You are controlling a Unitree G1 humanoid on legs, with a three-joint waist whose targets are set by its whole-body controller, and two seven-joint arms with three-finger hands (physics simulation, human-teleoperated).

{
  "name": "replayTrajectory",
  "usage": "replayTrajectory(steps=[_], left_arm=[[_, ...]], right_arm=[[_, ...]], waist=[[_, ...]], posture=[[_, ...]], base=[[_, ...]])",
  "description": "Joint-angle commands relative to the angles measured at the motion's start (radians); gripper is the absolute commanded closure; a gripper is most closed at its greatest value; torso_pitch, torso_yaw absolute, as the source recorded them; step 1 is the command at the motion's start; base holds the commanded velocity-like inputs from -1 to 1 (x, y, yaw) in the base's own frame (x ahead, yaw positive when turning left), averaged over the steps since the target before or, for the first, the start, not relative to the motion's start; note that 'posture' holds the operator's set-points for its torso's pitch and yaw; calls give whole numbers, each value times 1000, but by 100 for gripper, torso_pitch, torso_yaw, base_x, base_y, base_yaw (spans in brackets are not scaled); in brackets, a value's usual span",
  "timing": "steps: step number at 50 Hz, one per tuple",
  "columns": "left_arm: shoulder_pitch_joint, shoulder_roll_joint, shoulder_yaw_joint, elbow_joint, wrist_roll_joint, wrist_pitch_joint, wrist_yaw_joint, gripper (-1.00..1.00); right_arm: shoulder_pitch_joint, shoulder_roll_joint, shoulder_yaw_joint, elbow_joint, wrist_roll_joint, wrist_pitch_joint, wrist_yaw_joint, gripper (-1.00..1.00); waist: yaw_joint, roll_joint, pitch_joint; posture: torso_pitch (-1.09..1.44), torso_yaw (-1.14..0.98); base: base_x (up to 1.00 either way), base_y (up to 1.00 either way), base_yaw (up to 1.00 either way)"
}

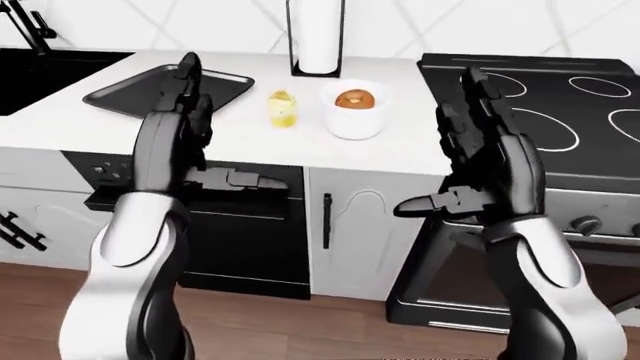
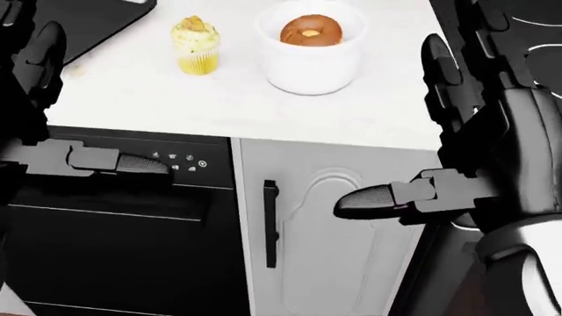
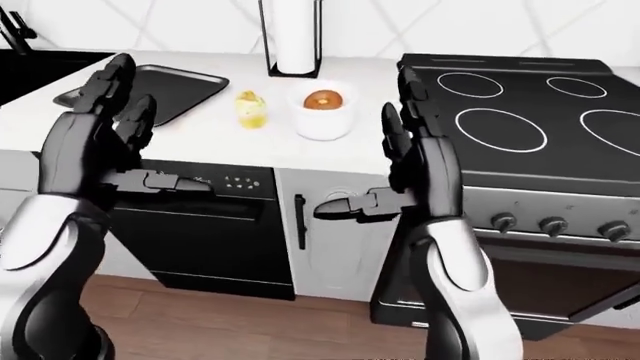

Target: Pick up the bowl with donut and place it on the tray. Pick up the cupcake and place it on the tray.

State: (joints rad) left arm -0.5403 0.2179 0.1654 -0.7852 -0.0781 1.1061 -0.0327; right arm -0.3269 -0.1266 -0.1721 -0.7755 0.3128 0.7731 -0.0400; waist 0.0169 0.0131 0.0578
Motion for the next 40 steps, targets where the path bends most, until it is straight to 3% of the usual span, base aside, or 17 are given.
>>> replayTrajectory(steps=[1,3,4,7,8,13,16,19,22,26,28,29,30,31,35,38,40], left_arm=[[-35,10,-1,12,1,-11,-6,-100],[-56,14,-1,30,2,-10,-11,-100],[-67,18,-2,39,2,-8,-14,-100],[-88,27,-2,44,2,8,-23,-100],[-90,27,-2,38,2,17,-24,-100],[-91,30,4,19,3,29,-33,-100],[-93,33,15,1,-2,49,-34,-100],[-94,38,26,-10,-9,60,-34,-100],[-93,43,29,-8,-13,56,-34,-100],[-91,45,34,-2,-19,47,-34,-100],[-94,46,32,-9,-22,56,-30,-100],[-93,45,31,-4,-23,50,-29,-100],[-97,45,30,-7,-24,56,-27,-100],[-96,46,30,-5,-25,54,-26,-100],[-118,60,43,-23,-36,90,-25,-100],[-116,68,54,-32,-44,95,-27,-100],[-108,70,58,-31,-47,86,-27,-100]], right_arm=[[-31,-18,-13,-29,25,9,-19,-100],[-55,-33,-28,-42,47,40,-36,-100],[-68,-43,-30,-45,53,53,-42,-100],[-88,-57,-36,-55,76,75,-51,-100],[-90,-59,-39,-58,85,75,-53,-100],[-83,-64,-31,-67,96,70,-58,-100],[-74,-63,-28,-62,93,55,-56,-100],[-74,-64,-30,-67,95,61,-58,-100],[-83,-66,-36,-75,104,74,-65,-100],[-82,-67,-35,-77,106,74,-68,-100],[-84,-68,-37,-75,109,74,-70,-100],[-84,-68,-36,-75,109,75,-71,-100],[-84,-69,-36,-76,110,76,-72,-100],[-85,-69,-36,-79,113,79,-73,-100],[-97,-76,-40,-92,125,93,-79,-100],[-106,-80,-41,-100,134,103,-86,-100],[-110,-82,-40,-100,136,109,-89,-100]], waist=[[1,5,-5],[9,-31,-17],[12,-65,-29],[9,-37,-28],[1,-34,-56],[-15,-3,-25],[-20,57,-25],[-19,53,-19],[-12,31,-33],[-2,-10,-28],[5,-54,-34],[5,-92,-47],[-8,-48,-29],[0,-75,-24],[-11,-63,-20],[-21,-38,-7],[-28,12,-21]], posture=[[0,0],[0,0],[0,0],[0,0],[0,0],[0,0],[0,0],[0,0],[0,0],[0,0],[0,0],[0,0],[0,0],[0,0],[0,0],[0,0],[0,0]], base=[[0,0,0],[0,0,0],[0,0,0],[0,0,0],[8,0,0],[21,0,0],[26,0,0],[26,0,0],[26,0,0],[26,0,0],[26,0,0],[26,0,0],[27,0,0],[27,0,0],[11,0,0],[0,0,0],[0,0,0]])
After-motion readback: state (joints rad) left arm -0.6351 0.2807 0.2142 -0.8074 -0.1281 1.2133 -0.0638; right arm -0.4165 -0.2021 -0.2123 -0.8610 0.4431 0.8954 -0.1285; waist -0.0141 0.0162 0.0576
